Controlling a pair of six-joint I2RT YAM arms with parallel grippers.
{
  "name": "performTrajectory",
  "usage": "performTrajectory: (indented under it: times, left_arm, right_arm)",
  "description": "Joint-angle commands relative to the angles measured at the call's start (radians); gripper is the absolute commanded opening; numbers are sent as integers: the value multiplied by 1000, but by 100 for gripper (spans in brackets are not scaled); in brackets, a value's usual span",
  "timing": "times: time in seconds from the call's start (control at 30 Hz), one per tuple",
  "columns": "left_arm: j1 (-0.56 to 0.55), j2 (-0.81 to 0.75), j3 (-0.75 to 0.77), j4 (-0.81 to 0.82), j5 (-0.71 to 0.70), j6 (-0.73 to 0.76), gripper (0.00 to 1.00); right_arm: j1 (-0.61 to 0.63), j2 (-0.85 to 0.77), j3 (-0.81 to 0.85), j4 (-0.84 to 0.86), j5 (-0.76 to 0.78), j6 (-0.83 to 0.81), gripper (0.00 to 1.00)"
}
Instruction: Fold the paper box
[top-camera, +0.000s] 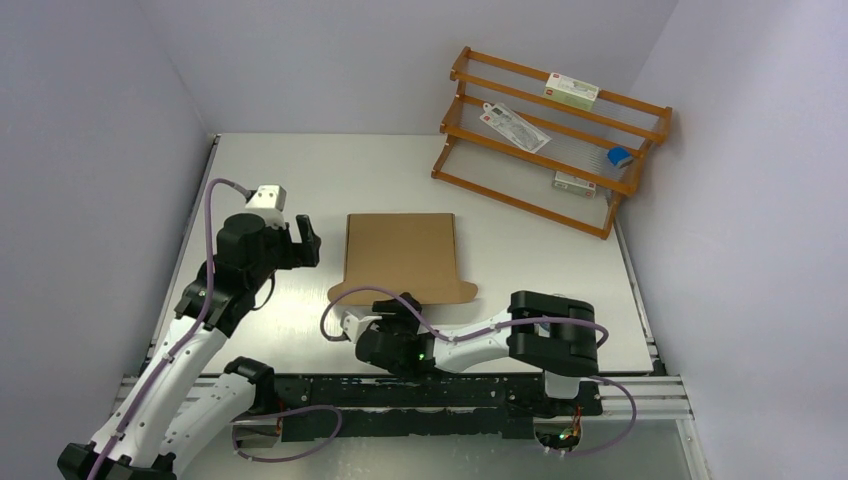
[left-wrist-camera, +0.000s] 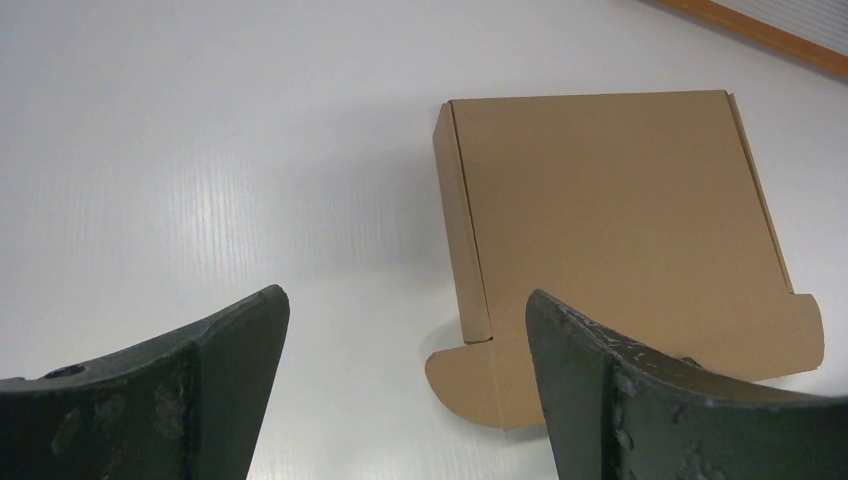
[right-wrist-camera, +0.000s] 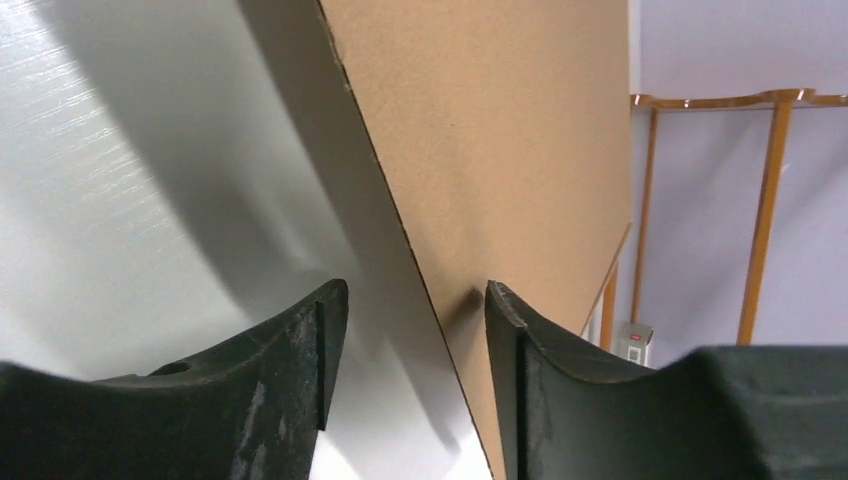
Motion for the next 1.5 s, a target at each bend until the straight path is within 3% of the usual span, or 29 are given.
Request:
performTrajectory:
  times: [0.0,0.3,0.33,0.6,1.03,1.23,1.47]
  left_arm:
    - [4,-4,-17,2,4,12,93]
    - [4,-6,-20,-1,4,11,93]
    - [4,-7,-20,0,6,11,93]
    - [6,-7,-18,-5,2,8,92]
    - [12,-6,49,-39,-123,-15,92]
    - [12,-16,146,-99,-245,-23,90]
    - [12,-57,201,-134,-241,-13,90]
  right_arm:
    - [10,-19,14,66,67,-38,53]
    - [9,-96,21,32,40,-42,2]
    - [9,-108,26,23,40,-41,0]
    - [-3,-219,120,-140,-32,-28,0]
    - [-126,-341,433,-637,-297,60,0]
    - [-219,-359,562,-762,-472,55,0]
    - [-344,-330,694,-879,-696,48,0]
